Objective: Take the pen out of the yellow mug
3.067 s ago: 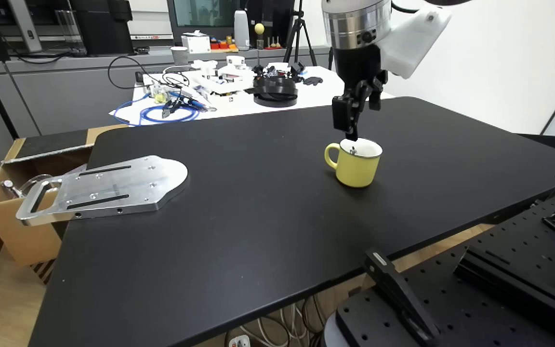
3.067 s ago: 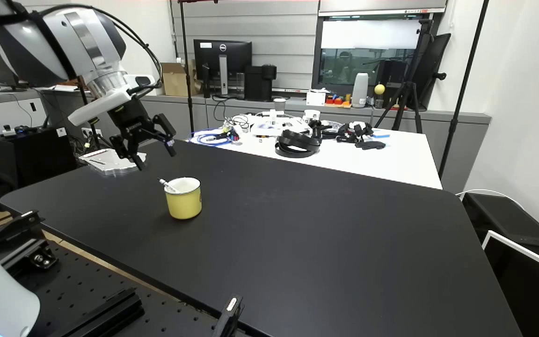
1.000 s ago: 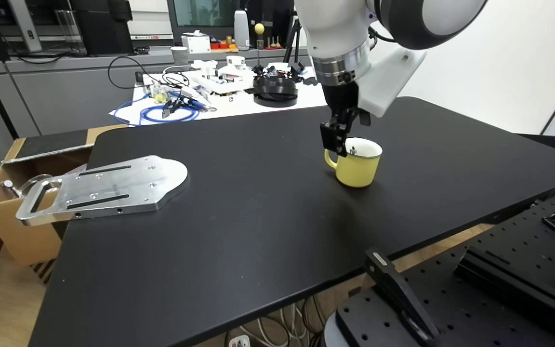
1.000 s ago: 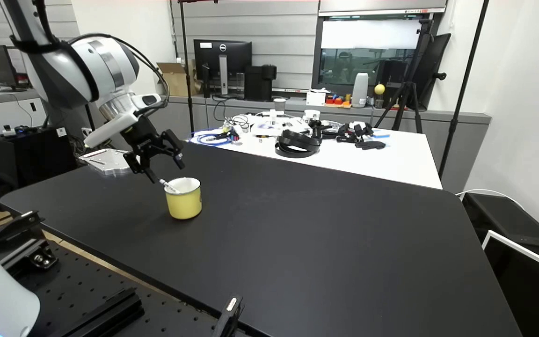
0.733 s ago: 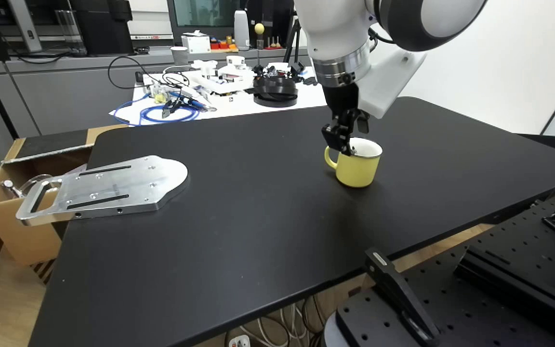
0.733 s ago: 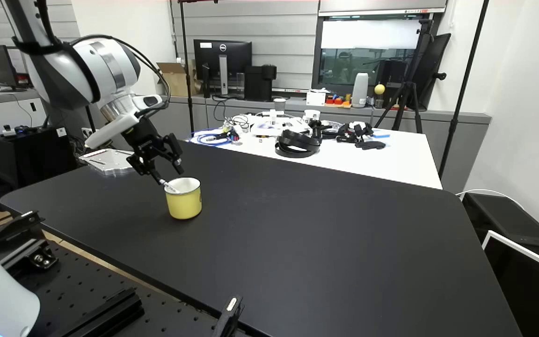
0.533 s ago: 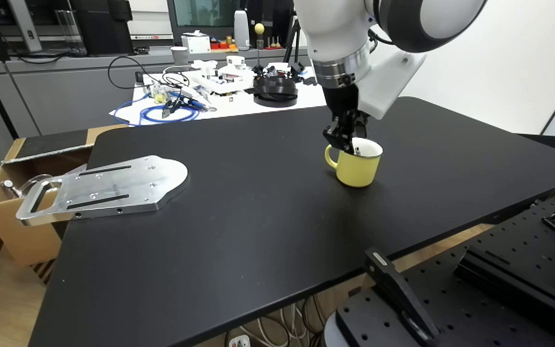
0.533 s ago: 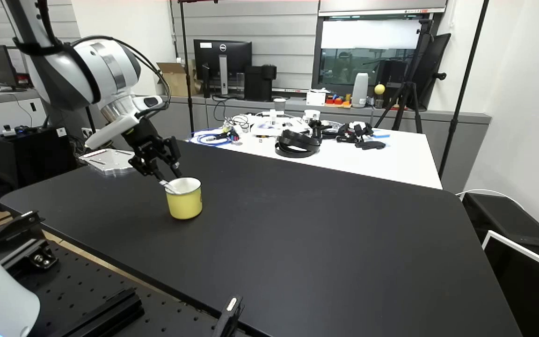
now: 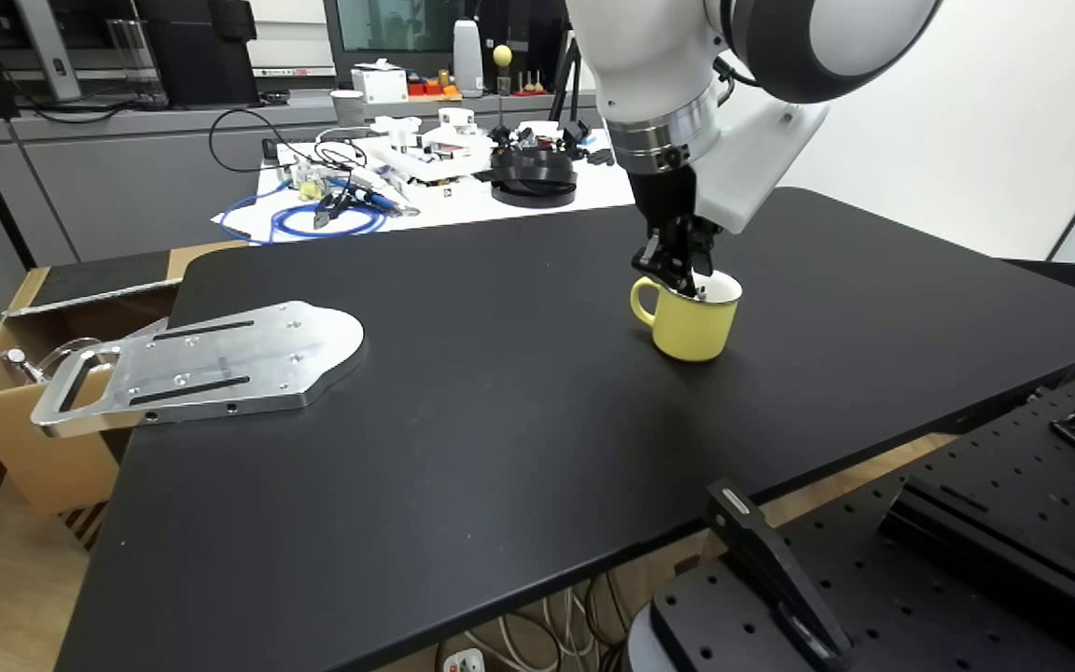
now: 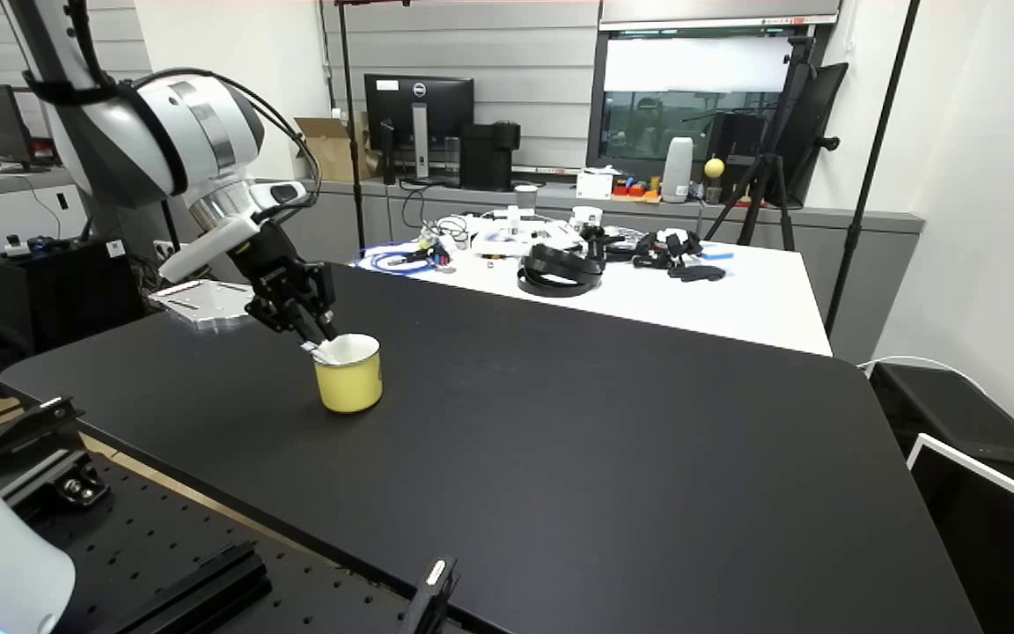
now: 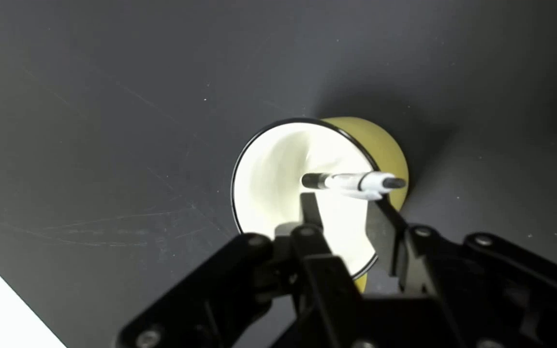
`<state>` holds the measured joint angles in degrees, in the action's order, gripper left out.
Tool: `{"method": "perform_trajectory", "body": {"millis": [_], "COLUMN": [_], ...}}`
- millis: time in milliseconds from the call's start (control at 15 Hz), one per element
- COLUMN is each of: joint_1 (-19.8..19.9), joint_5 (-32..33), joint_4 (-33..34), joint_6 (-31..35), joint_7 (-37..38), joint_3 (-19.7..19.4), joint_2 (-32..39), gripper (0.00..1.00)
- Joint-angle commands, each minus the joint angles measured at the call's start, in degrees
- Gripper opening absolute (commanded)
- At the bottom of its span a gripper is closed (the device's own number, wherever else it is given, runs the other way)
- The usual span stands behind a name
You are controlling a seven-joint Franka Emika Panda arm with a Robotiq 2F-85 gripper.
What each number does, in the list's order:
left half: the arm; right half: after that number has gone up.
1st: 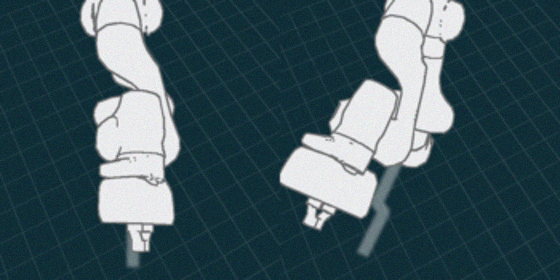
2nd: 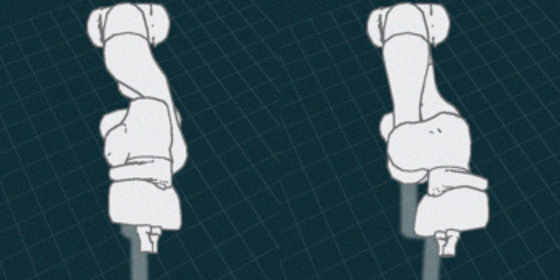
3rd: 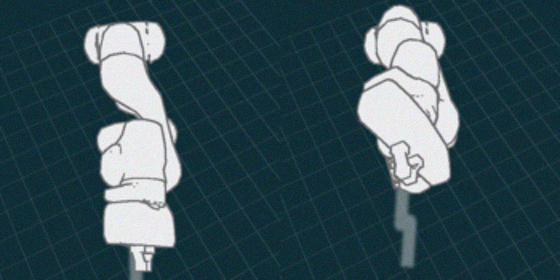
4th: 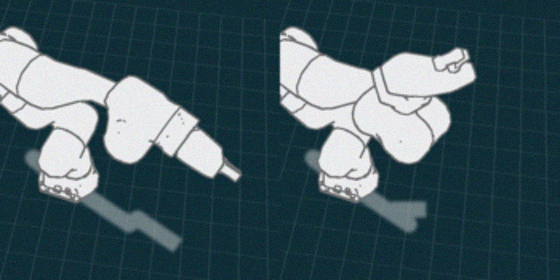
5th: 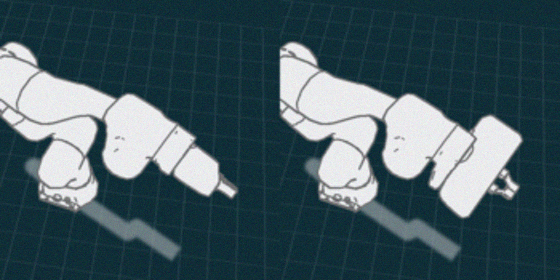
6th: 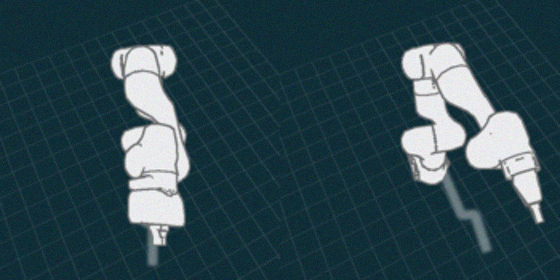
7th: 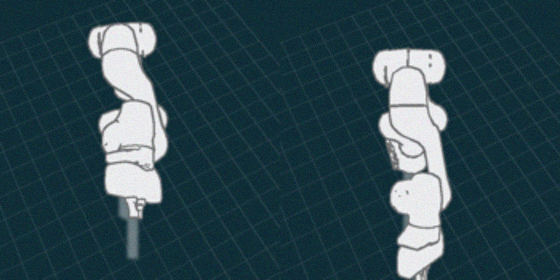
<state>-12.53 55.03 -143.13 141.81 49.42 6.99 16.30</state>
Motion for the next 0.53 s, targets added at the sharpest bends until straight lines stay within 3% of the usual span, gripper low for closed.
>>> {"method": "perform_trajectory", "body": {"millis": [0,333,467], "joint_1": [-0.50,-0.47,-0.60], "joint_5": [-2.73,-6.25,-7.36], "joint_4": [-0.31,-0.78,-0.79], "joint_6": [-1.83,-2.52,-2.60], "joint_7": [-0.19,-0.93,-1.19], "joint_3": [0.10,0.02,-0.08], "joint_2": [-0.80,-0.94,-0.76], "gripper": [0.64,0.97,1.00]}}
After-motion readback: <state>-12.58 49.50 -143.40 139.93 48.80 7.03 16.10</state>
